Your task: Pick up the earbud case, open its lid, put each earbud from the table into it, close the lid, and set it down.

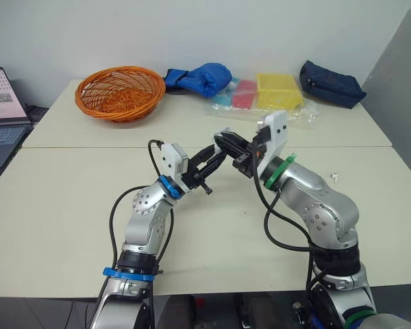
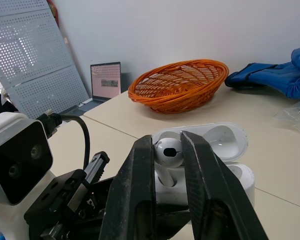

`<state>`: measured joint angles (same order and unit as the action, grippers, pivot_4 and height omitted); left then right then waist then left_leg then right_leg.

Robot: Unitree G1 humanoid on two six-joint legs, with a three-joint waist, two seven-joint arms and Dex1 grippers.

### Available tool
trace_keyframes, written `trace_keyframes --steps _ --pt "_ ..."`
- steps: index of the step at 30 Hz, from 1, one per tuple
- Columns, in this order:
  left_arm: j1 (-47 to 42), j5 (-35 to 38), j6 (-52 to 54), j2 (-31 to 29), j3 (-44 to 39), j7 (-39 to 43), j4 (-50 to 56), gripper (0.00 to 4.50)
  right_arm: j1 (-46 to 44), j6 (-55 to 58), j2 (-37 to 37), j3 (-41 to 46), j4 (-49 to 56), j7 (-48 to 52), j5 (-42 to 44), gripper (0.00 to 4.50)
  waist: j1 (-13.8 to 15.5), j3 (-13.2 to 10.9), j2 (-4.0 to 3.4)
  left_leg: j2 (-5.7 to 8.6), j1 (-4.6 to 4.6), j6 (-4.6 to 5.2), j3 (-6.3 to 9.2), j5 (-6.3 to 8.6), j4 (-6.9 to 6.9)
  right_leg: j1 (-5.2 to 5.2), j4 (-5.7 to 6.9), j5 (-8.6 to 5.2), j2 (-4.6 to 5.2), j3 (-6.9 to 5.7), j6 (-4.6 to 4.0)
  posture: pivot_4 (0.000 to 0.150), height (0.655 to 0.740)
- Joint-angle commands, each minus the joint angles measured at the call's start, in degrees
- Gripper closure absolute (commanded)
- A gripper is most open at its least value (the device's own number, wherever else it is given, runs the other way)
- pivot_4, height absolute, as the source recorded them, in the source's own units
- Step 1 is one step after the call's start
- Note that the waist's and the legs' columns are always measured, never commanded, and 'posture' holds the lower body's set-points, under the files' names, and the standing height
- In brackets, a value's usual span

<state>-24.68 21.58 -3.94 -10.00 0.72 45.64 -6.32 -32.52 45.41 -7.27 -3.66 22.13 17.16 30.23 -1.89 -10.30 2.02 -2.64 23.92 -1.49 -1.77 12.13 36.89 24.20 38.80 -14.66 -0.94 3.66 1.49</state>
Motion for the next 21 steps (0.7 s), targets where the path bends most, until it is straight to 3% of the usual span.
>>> trace_keyframes --steps 1,5,10,16,21 --pt "-0.86 0.66 -0.92 -0.12 -0.22 -0.12 3.09 3.73 -0.21 -1.00 0.19 -0.16 0.81 -0.10 -0.21 4.11 0.00 0.00 0.00 0.00 0.00 0.00 0.00 0.00 0.00 0.00 0.00 0.00 0.00 0.00 0.00 0.150 0.7400" --pt "-0.88 0.72 -0.79 -0.15 -0.21 -0.14 3.24 3.73 -0.10 -1.11 -0.06 -0.10 0.61 0.07 -0.34 4.11 0.00 0.00 0.00 0.00 0.00 0.00 0.00 0.00 0.00 0.00 0.00 0.00 0.00 0.00 0.00 0.150 0.7400" --pt "-1.22 0.69 -0.78 -0.16 -0.22 -0.15 3.00 3.73 -0.12 -1.98 -0.40 -0.62 0.07 0.32 -1.51 2.45 0.00 0.00 0.00 0.00 0.00 0.00 -0.01 0.00 -0.01 0.00 -0.01 0.00 0.00 0.00 0.00 0.150 0.7400" --pt "-1.30 0.69 -0.66 -0.04 -0.05 -0.20 3.08 3.73 -0.30 -3.05 -0.16 0.36 -0.34 0.31 -1.93 2.45 0.00 0.00 0.00 0.00 0.00 0.00 -0.01 0.00 -0.02 0.00 -0.04 0.00 0.00 0.00 0.00 0.150 0.7400" --pt "-1.27 0.65 -0.74 -0.16 -0.23 -0.14 2.66 3.73 -1.35 -2.63 -0.21 3.41 1.84 2.74 3.09 2.45 0.01 0.00 0.00 -0.01 0.01 0.00 -0.01 0.00 -0.03 0.00 -0.05 0.00 0.00 0.00 0.00 0.150 0.7400"
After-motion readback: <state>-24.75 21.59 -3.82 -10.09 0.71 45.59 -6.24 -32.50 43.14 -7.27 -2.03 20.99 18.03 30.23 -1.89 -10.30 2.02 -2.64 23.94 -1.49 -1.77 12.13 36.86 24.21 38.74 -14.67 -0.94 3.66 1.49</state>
